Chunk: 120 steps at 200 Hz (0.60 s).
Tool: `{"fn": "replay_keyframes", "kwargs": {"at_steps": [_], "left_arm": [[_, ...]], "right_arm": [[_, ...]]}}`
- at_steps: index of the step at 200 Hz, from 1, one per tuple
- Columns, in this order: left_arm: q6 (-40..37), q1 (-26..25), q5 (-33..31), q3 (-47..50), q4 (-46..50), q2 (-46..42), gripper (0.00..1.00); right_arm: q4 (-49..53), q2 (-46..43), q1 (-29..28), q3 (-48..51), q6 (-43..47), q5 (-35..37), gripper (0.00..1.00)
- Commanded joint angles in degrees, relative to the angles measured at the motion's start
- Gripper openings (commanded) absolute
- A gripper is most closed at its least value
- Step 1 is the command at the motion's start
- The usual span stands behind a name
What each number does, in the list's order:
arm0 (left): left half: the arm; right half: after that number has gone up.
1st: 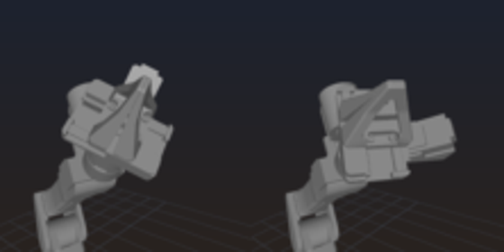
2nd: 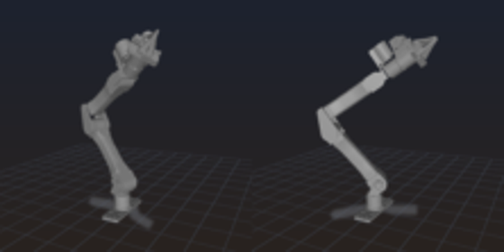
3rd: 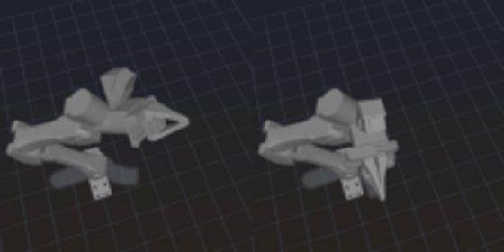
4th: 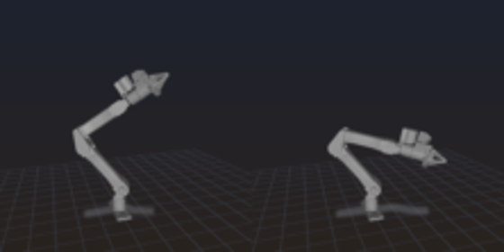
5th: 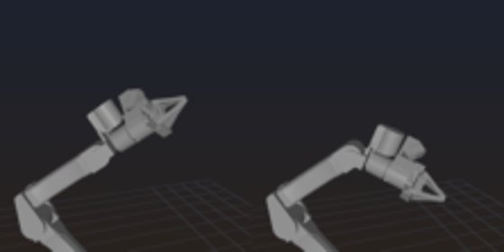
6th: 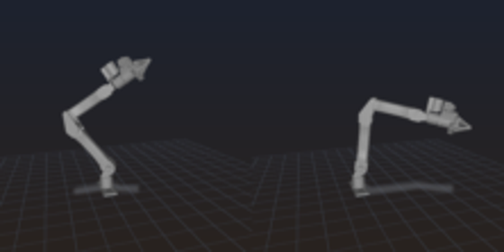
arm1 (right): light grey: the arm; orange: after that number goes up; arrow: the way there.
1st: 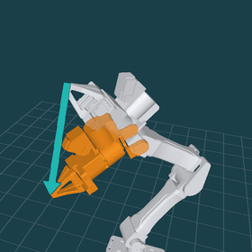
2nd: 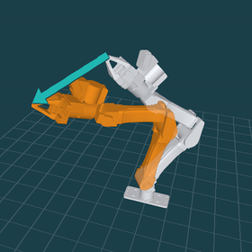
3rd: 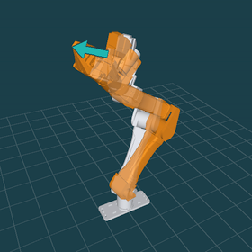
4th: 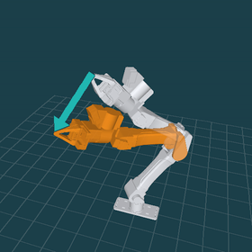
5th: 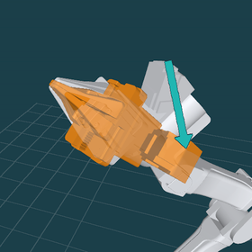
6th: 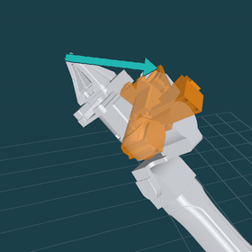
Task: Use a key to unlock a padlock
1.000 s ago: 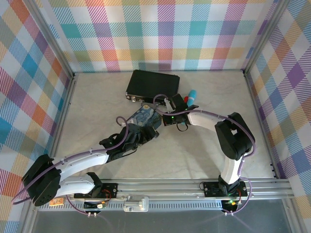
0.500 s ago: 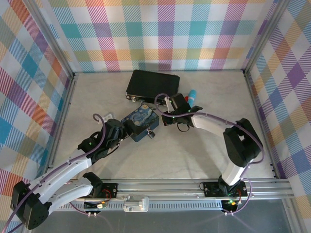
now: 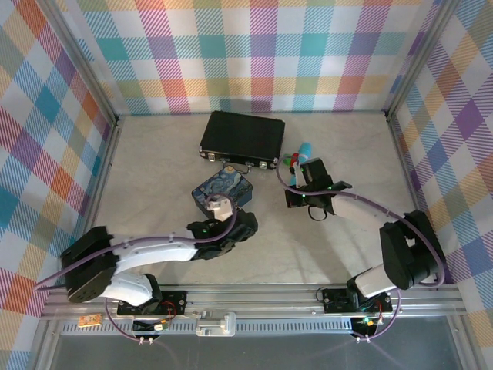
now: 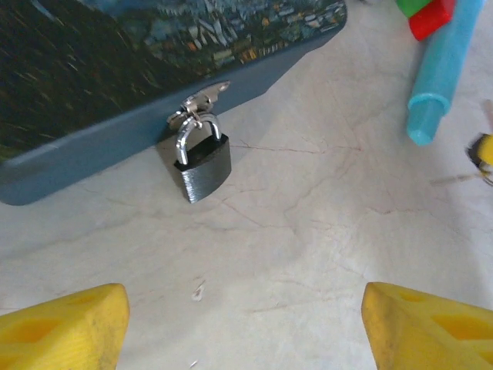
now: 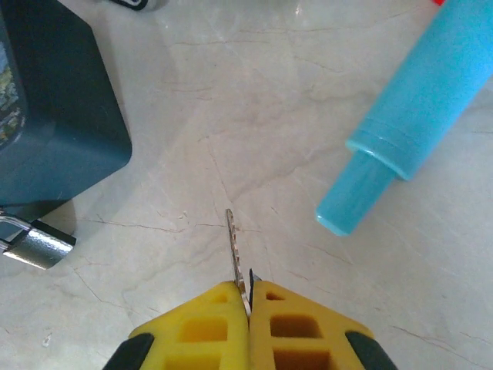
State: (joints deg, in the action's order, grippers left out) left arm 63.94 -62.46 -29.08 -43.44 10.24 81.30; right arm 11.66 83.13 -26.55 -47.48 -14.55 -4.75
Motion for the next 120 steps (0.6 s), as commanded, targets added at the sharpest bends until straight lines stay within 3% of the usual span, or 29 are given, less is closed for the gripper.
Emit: {"fn": "replay_keyframes", "kwargs": {"at_steps": [1,49,69,102,120], "left_arm": [[4.5,-0.3,-5.0,-3.4,-4.3,5.4,0.77],[9.5,2.9,-4.6,-12.5,2.4,17.7,0.74],[10.1,3.9,-7.2,-14.3,3.9,19.7,0.71],[10.3,4.8,-9.3,-18.1,14.0,21.9,0.70],[10.2,5.6,-8.9,-17.5,14.0,22.8,0.70]], "right_arm": [[-1.3,-2.8,0.3,1.4,-0.4,-2.1,0.00],[-2.8,-3.8,1.3,3.0,0.0,-3.4,0.00],[-3.0,-3.8,1.8,3.4,0.3,-3.8,0.00],[-4.0,-3.9,2.7,4.2,0.2,-4.4,0.00],[-5.1,-3.6,3.2,4.5,-0.1,-4.7,0.00]]}}
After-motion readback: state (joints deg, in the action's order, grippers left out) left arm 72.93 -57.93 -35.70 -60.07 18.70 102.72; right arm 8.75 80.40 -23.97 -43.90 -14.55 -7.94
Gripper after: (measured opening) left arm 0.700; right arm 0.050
